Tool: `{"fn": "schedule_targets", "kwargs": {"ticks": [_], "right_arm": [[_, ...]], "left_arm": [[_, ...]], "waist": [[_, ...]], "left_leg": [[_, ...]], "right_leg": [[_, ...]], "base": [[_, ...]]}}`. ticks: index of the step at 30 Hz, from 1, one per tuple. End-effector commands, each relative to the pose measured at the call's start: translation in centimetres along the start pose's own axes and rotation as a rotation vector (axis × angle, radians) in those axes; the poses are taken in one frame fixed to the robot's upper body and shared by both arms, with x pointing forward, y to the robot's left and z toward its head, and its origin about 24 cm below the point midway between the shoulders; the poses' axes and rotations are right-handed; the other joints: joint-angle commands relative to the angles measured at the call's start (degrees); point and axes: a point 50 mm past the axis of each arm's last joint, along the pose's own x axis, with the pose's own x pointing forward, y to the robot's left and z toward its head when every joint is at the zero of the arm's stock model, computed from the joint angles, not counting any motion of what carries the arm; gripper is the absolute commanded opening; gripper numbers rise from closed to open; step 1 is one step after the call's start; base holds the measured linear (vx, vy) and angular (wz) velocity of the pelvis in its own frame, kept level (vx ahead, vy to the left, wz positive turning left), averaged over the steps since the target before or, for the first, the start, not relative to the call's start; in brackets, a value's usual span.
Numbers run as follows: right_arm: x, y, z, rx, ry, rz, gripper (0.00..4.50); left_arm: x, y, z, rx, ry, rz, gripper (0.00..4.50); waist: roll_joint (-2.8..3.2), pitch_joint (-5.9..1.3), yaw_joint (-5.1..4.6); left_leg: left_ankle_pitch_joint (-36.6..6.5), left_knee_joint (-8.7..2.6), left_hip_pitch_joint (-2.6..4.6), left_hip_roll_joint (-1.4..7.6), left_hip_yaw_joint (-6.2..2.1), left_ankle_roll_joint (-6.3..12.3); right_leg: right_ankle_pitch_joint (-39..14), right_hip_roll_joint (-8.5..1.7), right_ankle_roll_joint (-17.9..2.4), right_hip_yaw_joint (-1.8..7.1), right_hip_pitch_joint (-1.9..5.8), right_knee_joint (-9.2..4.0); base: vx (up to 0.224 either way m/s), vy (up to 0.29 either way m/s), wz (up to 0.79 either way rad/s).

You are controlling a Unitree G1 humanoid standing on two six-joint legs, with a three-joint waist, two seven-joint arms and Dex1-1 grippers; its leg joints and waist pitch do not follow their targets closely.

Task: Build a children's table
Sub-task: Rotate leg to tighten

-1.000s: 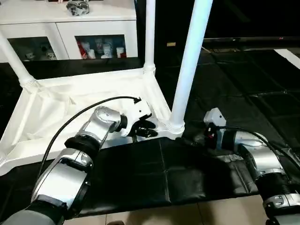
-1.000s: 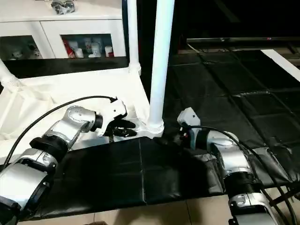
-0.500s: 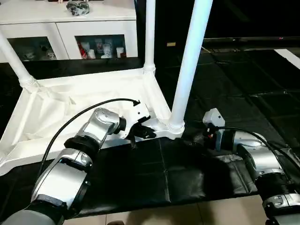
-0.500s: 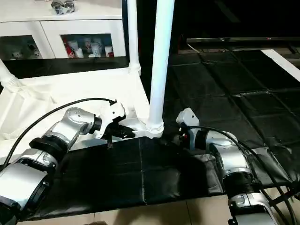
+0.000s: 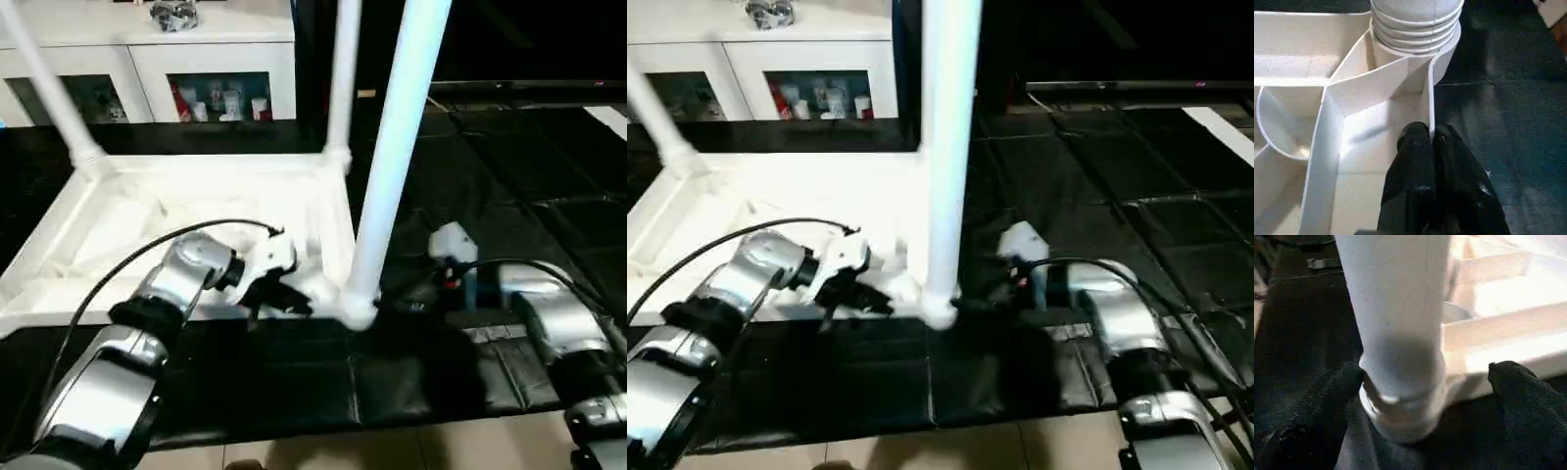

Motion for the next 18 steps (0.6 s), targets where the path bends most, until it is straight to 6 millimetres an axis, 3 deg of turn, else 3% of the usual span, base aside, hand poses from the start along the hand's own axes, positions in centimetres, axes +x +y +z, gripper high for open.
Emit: {"fn": "schedule_targets", "kwargs": {"ticks": [1,9,18], "right_arm": [[0.5,0.0,0.5,-0.034,0.010,0.031,4.32],[1.9,0.2,0.4,-0.014,0.033,0.107,3.67],[2.2,0.2,0.2,0.011,0.037,0.133,2.98]], "left_arm": [[0.7,-0.5,0.4,0.045,0.025,-0.078,0.03],[0.8,-1.0,0.5,0.065,0.026,-0.093,0.00],[0.6,-1.3,0.2,0.061,0.040,-0.099,0.00]], "waist": [[-0.87,-3.87,-0.25],[-0.57,-4.07,0.15],[-0.57,-4.07,0.05]], "left_leg": [[-5.2,-3.64,0.05,2.36,-0.45,5.31],[-4.2,-3.62,0.05,2.59,-0.57,4.91],[-4.9,-3.62,0.00,2.44,-0.54,4.69]], "right_leg": [[-13.3,-4.63,-7.6,4.24,3.64,-4.44],[-9.4,-4.73,-9.0,4.40,3.62,-3.77],[-9.9,-4.66,-8.9,4.36,3.73,-3.86]], "base": [[0.000,0.000,0.00],[0.000,0.000,0.00],[0.000,0.000,0.00]]}}
